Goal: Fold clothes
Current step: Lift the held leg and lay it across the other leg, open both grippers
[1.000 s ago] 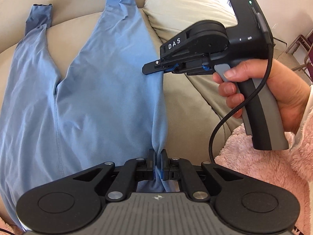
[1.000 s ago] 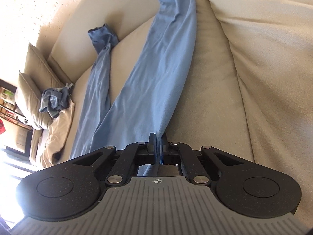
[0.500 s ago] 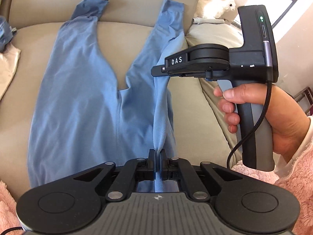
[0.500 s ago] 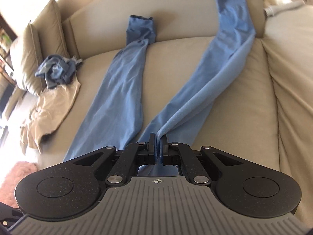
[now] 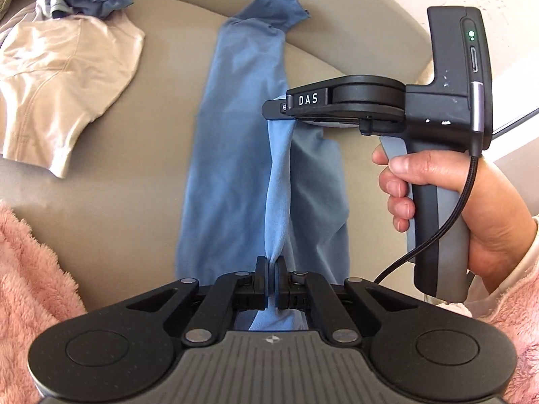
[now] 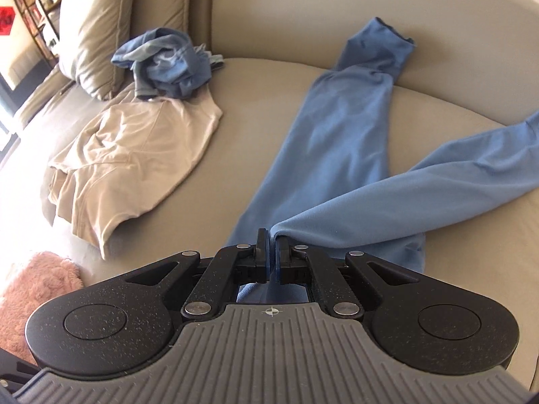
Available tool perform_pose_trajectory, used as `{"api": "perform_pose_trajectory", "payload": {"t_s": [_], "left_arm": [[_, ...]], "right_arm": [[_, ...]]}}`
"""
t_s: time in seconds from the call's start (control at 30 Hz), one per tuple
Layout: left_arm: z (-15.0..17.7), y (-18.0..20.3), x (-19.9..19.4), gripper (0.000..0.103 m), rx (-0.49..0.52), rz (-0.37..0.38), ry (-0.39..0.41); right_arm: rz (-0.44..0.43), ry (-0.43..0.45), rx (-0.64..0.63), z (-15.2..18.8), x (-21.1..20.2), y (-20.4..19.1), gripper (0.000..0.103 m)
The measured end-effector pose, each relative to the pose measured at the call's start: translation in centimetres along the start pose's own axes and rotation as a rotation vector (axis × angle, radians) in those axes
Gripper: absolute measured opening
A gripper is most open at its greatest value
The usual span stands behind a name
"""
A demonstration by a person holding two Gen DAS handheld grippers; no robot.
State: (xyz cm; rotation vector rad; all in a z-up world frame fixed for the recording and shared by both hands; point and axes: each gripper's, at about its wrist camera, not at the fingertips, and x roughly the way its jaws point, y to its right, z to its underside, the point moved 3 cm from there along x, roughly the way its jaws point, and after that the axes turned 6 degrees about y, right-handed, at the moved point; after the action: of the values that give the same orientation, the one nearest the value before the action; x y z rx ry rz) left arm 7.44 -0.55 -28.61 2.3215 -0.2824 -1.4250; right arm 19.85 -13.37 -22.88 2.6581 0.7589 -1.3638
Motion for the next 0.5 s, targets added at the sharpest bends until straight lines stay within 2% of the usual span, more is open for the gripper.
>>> {"api": "perform_pose_trajectory", "payload": {"t_s": [0.2,0.3,0.4,0.47,0.5], "left_arm": [[0.5,-3.5,1.2,0.002,-0.088,-0.047,-0.081],[0.2,-4.3,1.8,0.002,-0.105,-0.082,-0.072],[0.0,-4.4,2.2,0.002,-0.102,-0.112,-0.076],[0.0,-4.4,2.4,0.006,-0.101,-0.13,-0.087],[0.0,-4.4,2.3,0.009,-0.107,-0.136,-0.091]], "right_arm": [[0.007,-0.113,-0.109,0.5,3.7,-4.2,0.003],[0.039,-0.149,-0.172,0.9,5.5,-5.7,0.004],[0.053,-0.166,-0.169,1.1,6.9,-6.0,0.004],[0.056,-0.18,-0.169,1.2,7.5,-6.2,0.006],[0.055,-0.192,-0.175,1.3,7.8,-6.3,0.014]]}}
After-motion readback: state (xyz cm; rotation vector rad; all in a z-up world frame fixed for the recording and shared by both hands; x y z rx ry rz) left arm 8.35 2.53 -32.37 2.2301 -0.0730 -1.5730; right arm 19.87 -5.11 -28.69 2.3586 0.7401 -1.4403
